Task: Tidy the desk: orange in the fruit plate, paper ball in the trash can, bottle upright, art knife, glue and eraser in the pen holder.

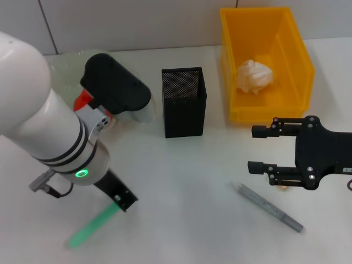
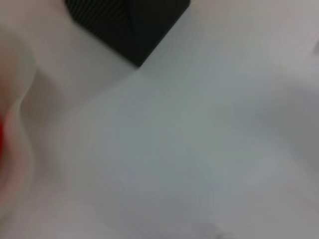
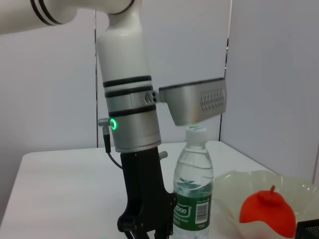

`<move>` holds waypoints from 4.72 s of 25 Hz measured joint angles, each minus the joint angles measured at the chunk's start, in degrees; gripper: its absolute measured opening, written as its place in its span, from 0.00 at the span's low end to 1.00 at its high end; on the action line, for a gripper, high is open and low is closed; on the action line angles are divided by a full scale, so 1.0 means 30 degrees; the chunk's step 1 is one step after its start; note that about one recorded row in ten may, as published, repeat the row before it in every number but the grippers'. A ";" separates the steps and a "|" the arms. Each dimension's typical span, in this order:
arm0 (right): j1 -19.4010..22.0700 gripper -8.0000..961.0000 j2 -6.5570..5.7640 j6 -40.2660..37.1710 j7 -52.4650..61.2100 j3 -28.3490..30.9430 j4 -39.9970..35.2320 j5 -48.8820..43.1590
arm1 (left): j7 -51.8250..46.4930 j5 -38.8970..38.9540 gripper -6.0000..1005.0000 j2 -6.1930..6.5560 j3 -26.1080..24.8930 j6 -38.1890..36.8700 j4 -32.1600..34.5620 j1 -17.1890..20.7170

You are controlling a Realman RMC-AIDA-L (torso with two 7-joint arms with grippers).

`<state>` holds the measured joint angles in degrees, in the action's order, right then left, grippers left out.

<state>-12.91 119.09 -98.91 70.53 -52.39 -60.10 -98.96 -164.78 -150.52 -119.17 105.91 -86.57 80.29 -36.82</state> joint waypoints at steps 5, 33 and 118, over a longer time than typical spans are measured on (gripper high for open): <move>-0.0033 0.67 0.0001 0.0004 -0.0017 0.0305 0.0071 0.0000 | 0.0021 0.0801 0.19 -0.0001 0.0001 0.0281 0.1232 0.0023; 0.0288 0.67 0.0015 -0.0687 -0.0701 0.1680 0.0942 0.0000 | 0.0447 0.2241 0.19 0.0055 -0.0694 0.3146 0.6671 0.0304; 0.1508 0.67 0.0060 -0.4708 -0.1273 0.4895 0.1551 -0.0148 | 0.9980 1.3213 0.19 0.0028 0.3930 2.8671 -0.2661 0.3600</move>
<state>-8.38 119.27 -113.03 66.71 -37.70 -55.45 -99.40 -134.84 -110.88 -119.09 117.70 -0.56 72.30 -26.02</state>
